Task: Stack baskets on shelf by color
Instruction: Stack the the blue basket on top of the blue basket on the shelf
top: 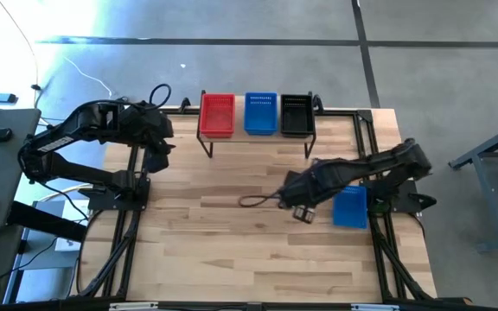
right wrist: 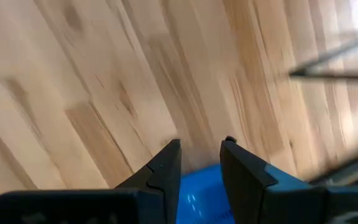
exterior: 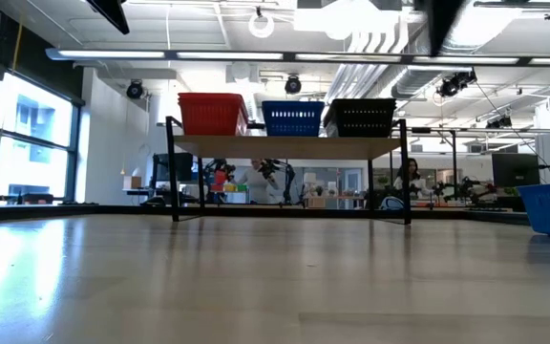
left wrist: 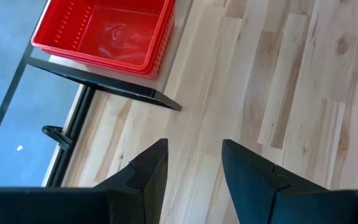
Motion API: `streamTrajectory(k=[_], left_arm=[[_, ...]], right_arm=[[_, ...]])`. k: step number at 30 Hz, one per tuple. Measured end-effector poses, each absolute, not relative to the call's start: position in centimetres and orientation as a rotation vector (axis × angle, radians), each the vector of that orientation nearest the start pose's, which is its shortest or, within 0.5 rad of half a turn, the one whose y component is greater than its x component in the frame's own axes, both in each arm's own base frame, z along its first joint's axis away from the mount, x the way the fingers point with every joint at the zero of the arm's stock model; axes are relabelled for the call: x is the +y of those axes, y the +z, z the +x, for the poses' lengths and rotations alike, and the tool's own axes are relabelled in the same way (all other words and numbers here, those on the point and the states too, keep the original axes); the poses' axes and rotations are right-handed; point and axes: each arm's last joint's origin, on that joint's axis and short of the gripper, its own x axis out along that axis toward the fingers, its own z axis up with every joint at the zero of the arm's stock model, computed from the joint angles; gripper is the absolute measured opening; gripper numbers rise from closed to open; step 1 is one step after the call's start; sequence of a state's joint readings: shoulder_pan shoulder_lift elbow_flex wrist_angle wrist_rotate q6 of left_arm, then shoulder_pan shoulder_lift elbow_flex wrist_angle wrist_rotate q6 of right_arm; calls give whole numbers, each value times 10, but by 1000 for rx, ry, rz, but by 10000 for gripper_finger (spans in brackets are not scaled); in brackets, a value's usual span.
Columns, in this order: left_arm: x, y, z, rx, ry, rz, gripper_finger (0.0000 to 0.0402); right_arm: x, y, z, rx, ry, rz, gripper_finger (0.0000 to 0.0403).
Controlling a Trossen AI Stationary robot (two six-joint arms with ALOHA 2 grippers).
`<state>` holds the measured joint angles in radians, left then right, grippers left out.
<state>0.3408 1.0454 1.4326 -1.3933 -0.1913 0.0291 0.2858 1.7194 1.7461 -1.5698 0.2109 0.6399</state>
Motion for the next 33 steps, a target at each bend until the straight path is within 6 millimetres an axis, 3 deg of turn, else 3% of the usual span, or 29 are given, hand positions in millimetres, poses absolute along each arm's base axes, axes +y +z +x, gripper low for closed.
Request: streamTrajectory(k=[6, 14, 21, 33], left_arm=[[54, 398, 135, 1023, 471, -52, 140], [54, 397, 137, 1020, 496, -95, 140], [55, 397, 138, 1004, 535, -160, 140], [55, 397, 138, 994, 559, -200, 140]], right_arm=[[86, 323, 244, 1437, -388, 199, 98], [91, 306, 195, 1363, -173, 320, 98], [96, 281, 171, 1393, -67, 290, 98], [108, 246, 157, 1501, 17, 233, 98]])
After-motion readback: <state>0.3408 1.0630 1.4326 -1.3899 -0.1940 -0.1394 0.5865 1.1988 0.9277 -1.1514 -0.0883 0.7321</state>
